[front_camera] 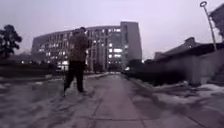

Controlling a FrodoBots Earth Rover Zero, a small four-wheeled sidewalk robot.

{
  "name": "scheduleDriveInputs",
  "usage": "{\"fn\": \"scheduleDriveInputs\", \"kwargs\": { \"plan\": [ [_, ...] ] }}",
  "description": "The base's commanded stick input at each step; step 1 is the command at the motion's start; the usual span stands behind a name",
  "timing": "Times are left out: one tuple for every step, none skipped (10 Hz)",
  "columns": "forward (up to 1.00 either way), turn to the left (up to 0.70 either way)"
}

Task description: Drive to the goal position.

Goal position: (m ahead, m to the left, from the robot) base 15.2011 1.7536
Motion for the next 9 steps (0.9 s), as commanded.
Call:
{"fn": "scheduleDriveInputs", "kwargs": {
  "plan": [
    [1.0, 0.0],
    [1.0, 0.0],
    [1.0, 0.0],
    [1.0, 0.11],
    [1.0, 0.27],
    [1.0, 0.27],
    [1.0, 0.27],
    [1.0, 0.0],
    [1.0, 0.0]
  ]
}}
